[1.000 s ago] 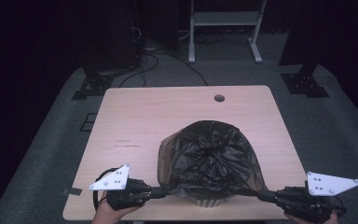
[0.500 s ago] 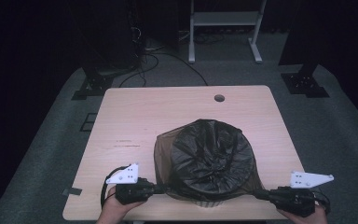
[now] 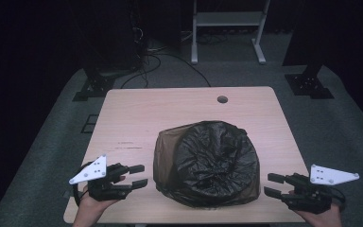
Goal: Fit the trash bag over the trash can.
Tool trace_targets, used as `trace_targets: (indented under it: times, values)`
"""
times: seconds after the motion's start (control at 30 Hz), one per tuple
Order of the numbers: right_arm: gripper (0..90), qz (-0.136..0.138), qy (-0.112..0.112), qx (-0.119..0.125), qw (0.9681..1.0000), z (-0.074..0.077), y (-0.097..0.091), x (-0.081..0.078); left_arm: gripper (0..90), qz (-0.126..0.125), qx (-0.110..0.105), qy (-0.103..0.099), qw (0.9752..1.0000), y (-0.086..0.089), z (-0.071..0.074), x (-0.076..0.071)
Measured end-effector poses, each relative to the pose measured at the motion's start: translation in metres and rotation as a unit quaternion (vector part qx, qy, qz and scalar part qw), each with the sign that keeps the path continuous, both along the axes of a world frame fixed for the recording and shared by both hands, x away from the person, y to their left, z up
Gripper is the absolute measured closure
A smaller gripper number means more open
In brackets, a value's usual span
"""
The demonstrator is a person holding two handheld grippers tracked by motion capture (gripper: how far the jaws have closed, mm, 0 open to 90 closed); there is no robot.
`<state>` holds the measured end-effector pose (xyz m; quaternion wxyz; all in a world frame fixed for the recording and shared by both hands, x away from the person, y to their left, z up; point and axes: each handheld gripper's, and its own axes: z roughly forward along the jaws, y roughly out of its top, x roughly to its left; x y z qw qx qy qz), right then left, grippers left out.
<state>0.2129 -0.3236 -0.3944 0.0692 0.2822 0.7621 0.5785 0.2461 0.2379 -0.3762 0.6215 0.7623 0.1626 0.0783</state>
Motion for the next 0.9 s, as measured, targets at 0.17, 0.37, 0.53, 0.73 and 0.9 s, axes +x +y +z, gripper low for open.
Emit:
trace_targets:
  times: [0.17, 0.37, 0.53, 0.73, 0.9]
  values:
    - [43.6, -0.001, -0.025, 0.005, 0.9997, 0.018, 0.000, 0.007, 35.5, -0.001, -0.003, -0.015, 0.9999, -0.010, 0.024, 0.004]
    - [43.4, -0.001, -0.045, 0.002, 0.9990, 0.034, 0.002, 0.014, 29.4, -0.010, 0.005, -0.007, 0.9999, -0.030, 0.034, 0.024]
    - [42.0, 0.003, -0.039, -0.003, 0.9992, 0.033, 0.003, 0.019, 27.2, 0.000, 0.018, 0.006, 0.9998, -0.040, 0.029, 0.043]
    - [34.6, 0.025, -0.032, -0.001, 0.9992, 0.023, 0.007, 0.028, 32.7, -0.012, 0.021, 0.039, 0.9989, -0.045, 0.013, 0.064]
    - [35.4, 0.042, -0.033, -0.007, 0.9985, 0.023, 0.015, 0.034, 67.0, -0.034, 0.037, 0.039, 0.9980, -0.053, 0.008, 0.069]
